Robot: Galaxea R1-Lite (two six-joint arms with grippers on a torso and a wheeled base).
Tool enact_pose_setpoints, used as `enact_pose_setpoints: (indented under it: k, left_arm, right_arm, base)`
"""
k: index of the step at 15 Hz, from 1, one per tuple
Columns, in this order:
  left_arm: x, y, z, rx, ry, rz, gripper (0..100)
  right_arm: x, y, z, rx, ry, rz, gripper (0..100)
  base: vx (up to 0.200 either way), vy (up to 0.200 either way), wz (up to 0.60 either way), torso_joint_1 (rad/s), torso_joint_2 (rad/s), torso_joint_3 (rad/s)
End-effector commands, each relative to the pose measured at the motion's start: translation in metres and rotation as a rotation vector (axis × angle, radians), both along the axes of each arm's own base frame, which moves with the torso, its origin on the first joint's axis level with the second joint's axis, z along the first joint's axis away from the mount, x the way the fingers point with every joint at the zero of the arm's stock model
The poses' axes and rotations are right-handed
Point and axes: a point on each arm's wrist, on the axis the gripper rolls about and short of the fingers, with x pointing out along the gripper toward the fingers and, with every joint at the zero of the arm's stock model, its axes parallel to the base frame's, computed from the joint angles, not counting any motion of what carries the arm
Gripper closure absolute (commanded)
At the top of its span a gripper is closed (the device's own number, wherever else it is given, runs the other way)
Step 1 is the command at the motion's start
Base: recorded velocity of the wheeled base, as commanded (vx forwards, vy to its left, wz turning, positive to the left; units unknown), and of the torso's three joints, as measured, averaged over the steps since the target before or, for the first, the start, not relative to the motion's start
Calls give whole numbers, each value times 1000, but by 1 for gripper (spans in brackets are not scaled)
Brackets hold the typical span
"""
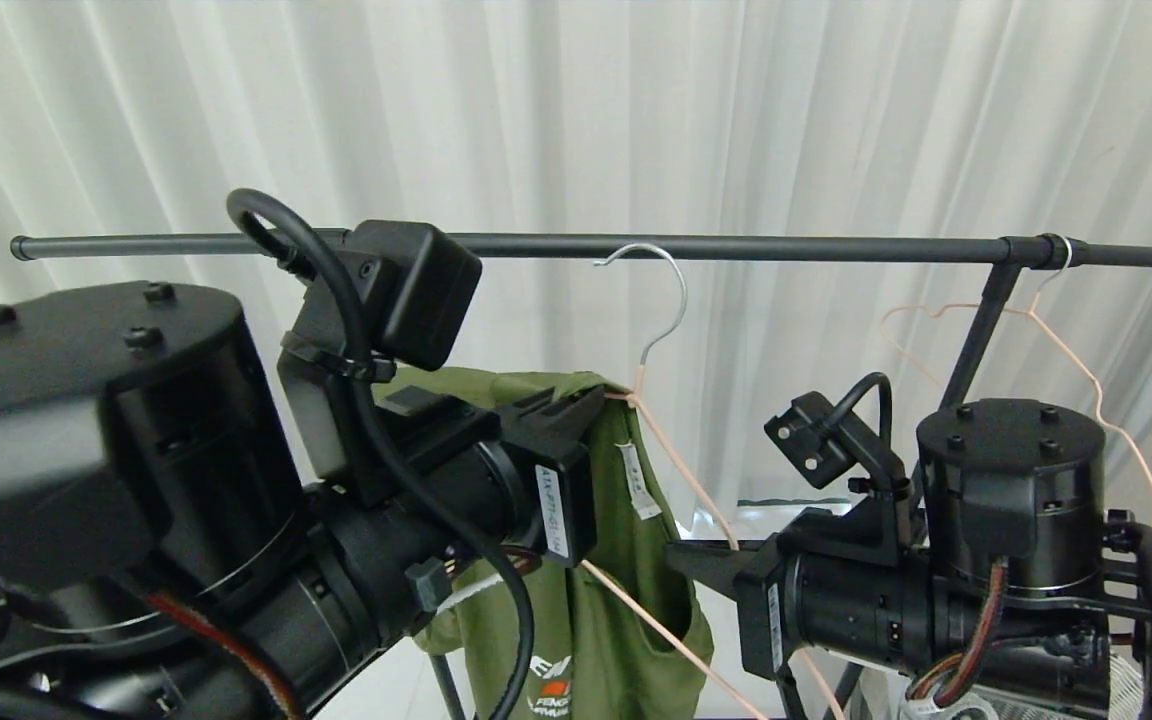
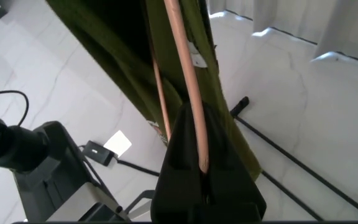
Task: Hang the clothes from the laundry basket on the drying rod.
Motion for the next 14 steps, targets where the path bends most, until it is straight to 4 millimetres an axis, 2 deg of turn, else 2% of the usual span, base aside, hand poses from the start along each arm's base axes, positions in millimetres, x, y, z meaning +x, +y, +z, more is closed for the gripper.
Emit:
enact_pose_setpoints:
  k: [1,3,7,13,14]
  left_arm:
    - [-3,5,-10,21,-18,0,100]
    - [-6,7,-20,34,-47,-7,100]
    - [-10,12,-25,64,-57,-24,100]
    - [-18,21,-30,70,-50,-87,100]
    - [-18,21,-30,70,-50,-87,0]
  right_arm:
    - [2,-2,3,21,-20,-7,100]
    - [2,-1,7,41,-48,-4,100]
    - [6,-4,7,22,-92,-8,100]
    - [8,-9,20,72,-196,-12,100]
    - [7,-10,21,74,-204,-12,100]
  base:
    - [0,0,0,0,0,0]
    - [0,0,0,0,0,0]
    - [0,0,0,0,0,0]
    - [0,0,0,0,0,0]
    - [0,0,0,0,0,0]
